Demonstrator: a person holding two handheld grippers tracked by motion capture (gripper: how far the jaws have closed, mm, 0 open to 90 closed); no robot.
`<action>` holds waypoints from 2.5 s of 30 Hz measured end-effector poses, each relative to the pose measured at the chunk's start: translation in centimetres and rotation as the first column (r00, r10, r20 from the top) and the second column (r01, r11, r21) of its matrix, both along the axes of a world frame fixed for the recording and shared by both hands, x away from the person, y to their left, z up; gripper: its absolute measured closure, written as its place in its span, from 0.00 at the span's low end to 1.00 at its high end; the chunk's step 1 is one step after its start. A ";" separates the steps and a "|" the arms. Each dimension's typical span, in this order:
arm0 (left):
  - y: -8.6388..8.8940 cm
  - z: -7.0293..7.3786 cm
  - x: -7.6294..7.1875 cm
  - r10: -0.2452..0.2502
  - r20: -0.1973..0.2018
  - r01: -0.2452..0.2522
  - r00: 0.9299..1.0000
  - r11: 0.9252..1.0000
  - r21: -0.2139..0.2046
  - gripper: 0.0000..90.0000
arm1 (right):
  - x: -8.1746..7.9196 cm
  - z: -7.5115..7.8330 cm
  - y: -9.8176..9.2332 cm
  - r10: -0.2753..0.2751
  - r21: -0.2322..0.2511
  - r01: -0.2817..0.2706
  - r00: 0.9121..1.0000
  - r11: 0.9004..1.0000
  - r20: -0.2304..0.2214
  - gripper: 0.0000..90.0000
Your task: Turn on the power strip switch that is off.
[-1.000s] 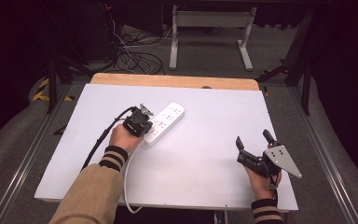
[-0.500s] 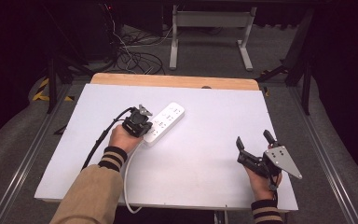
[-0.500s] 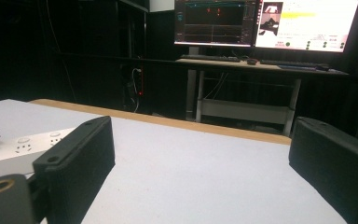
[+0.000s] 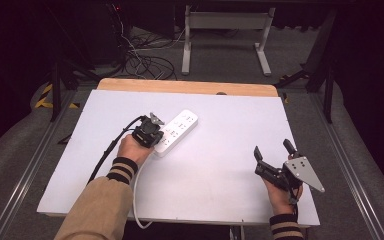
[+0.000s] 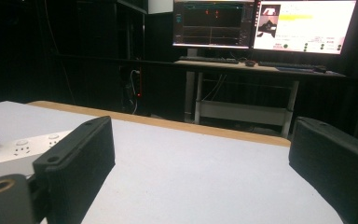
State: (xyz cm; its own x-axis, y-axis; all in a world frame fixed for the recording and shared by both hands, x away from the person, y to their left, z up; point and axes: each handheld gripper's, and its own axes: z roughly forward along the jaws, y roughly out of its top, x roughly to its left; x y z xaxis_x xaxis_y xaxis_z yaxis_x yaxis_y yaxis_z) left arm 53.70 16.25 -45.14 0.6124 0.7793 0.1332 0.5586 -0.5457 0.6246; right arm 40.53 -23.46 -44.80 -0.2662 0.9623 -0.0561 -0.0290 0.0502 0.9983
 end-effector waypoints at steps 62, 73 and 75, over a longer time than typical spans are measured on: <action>0.1 -0.1 0.2 0.012 -0.004 -0.012 1.000 1.000 -0.014 1.00 | -0.1 0.0 0.3 0.008 -0.007 -0.008 1.000 1.000 0.003 0.08; 0.5 -0.3 0.2 0.015 -0.001 -0.015 1.000 0.999 -0.051 1.00 | -0.1 0.0 0.3 0.005 -0.007 -0.005 1.000 1.000 -0.002 0.08; 0.5 -0.3 0.1 0.015 0.002 -0.015 1.000 0.999 -0.052 1.00 | 0.0 0.0 0.3 0.004 -0.008 -0.004 1.000 1.000 -0.003 0.08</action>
